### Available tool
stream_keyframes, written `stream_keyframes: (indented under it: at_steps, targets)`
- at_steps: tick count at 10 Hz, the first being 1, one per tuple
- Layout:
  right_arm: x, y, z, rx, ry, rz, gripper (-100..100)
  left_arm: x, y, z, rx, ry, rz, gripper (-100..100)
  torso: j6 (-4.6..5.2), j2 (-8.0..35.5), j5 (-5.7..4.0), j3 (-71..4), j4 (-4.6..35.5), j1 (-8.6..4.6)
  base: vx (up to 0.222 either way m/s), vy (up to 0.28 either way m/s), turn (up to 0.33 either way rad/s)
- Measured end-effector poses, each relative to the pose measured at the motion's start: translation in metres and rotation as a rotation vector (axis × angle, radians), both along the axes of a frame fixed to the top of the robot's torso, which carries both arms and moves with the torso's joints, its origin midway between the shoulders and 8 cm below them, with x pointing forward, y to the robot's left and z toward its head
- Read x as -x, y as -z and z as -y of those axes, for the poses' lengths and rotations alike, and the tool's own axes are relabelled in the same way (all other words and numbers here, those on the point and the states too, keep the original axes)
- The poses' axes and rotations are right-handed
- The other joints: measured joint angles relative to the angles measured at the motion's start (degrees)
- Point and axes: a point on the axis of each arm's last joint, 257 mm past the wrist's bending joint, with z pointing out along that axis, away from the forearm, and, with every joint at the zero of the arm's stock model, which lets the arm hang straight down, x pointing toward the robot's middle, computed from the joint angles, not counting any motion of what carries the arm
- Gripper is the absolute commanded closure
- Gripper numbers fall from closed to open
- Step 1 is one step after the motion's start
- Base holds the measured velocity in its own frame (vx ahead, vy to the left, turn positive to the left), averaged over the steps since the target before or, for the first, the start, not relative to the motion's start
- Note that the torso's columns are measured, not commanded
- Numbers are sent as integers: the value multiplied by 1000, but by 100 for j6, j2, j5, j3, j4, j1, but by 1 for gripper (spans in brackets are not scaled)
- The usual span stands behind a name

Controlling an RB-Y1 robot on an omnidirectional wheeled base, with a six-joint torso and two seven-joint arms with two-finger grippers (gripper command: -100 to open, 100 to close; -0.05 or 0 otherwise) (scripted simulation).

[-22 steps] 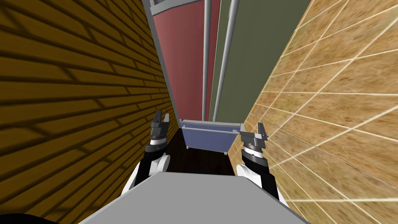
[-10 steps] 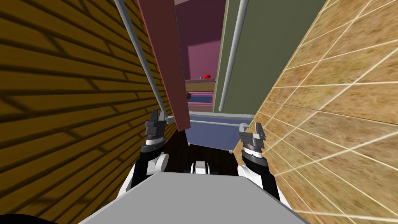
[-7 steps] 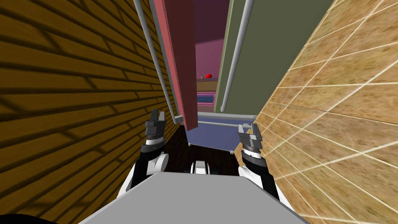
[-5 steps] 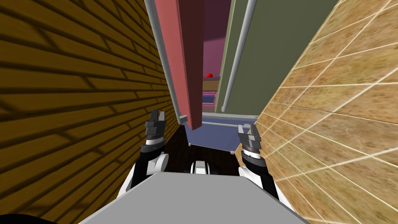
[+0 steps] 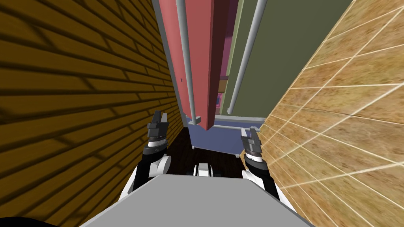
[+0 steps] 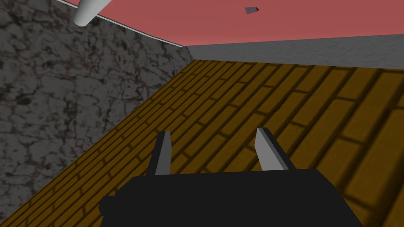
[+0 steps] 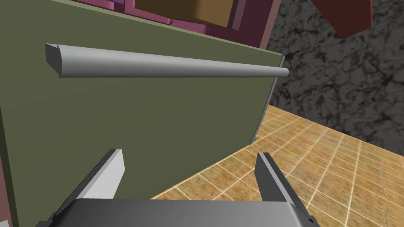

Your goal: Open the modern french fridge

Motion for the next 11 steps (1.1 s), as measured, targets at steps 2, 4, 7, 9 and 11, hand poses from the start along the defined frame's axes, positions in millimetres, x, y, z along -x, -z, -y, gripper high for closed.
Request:
stream_keyframes:
  at_steps: [2, 4, 7, 9, 11]
  targets:
    - [0, 9, -1, 51, 33, 3, -100, 0, 0, 0, 0, 0, 0, 0, 0, -1, 0, 0, 0, -2, 55, 59, -2]
    - [1, 13, -1, 92, 68, 8, -100, 0, 0, 0, 0, 0, 0, 0, 1, 13, -2, 7, 3, -12, 35, 35, -1]
    - [2, 24, -1, 155, 118, 11, -100, 0, 0, 0, 0, 0, 0, 0, 0, 8, 0, 4, 2, -4, 45, 55, -1]
    - [2, 33, -2, 199, 153, 13, -100, 0, 0, 0, 0, 0, 0, 0, 0, 0, 1, -1, -1, 0, 37, 47, -1]
    - [1, 40, -1, 238, 187, 14, -100, 0, 0, 0, 0, 0, 0, 0, 0, 2, -1, 2, 1, -1, 51, 64, -1]
